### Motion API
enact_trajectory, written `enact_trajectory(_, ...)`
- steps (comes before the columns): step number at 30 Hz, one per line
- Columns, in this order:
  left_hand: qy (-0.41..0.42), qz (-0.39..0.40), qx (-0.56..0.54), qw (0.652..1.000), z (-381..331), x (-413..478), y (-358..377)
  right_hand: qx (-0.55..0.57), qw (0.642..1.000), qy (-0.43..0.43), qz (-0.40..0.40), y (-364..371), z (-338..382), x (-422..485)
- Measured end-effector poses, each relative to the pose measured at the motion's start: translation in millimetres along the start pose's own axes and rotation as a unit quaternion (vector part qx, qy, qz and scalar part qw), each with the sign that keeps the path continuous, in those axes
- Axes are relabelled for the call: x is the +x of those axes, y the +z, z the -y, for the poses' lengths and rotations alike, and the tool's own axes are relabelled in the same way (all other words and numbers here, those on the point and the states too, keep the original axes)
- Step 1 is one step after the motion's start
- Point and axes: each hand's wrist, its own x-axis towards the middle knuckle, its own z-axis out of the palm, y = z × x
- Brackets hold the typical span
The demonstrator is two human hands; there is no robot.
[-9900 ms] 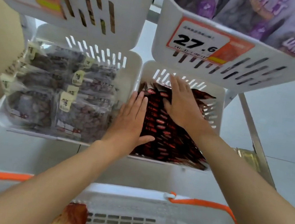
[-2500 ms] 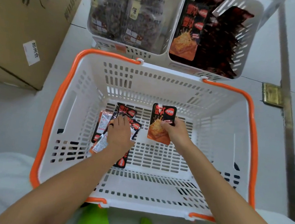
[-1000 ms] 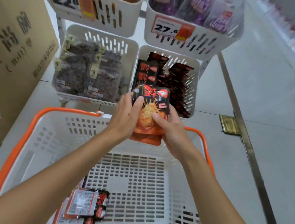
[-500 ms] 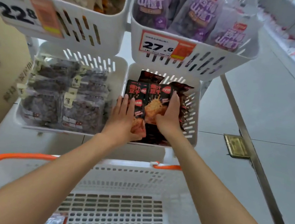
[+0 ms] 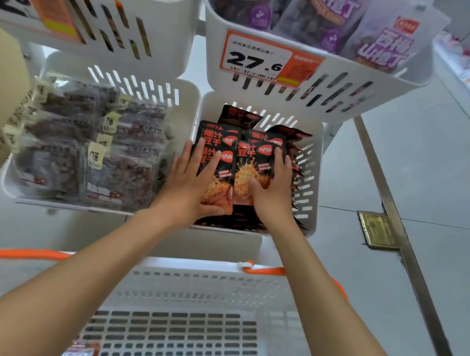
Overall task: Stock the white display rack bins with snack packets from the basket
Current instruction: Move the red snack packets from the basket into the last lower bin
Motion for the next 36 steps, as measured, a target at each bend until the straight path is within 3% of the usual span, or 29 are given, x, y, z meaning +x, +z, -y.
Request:
enact_trajectory(4, -0.002, -0.005, -0.030, 1.000, 2, -5, 2, -0.024, 0.999, -0.017, 0.018, 5, -8, -5)
enact_trajectory(7, 0.000, -0.006, -0.061, 0.998, 3, -7, 2, 0.005, 0.996, -0.042, 0.077, 0, -8, -4)
enact_trajectory(11, -0.001, 0.001, -0.068, 0.998, 4, -4, 3, 0.047, 0.996, -0.046, 0.058, 2, -4, -7)
enact_trajectory(15, -0.014, 0.000, -0.082, 0.997, 4, -8, 0, -0.043, 0.997, -0.060, 0.033, 4, -7, -9)
enact_trajectory(25, -0.039, -0.019, -0.035, 0.998, 1, -22, 0, -0.229, 0.965, -0.098, 0.078, -6, -15, -25)
enact_trajectory(31, -0.033, 0.012, -0.014, 0.999, -1, -15, 0, -0.236, 0.961, -0.105, 0.096, -14, -22, -23)
enact_trajectory(36, -0.043, -0.018, -0.032, 0.998, -2, -26, 1, -0.196, 0.973, -0.100, 0.074, -17, -22, -35)
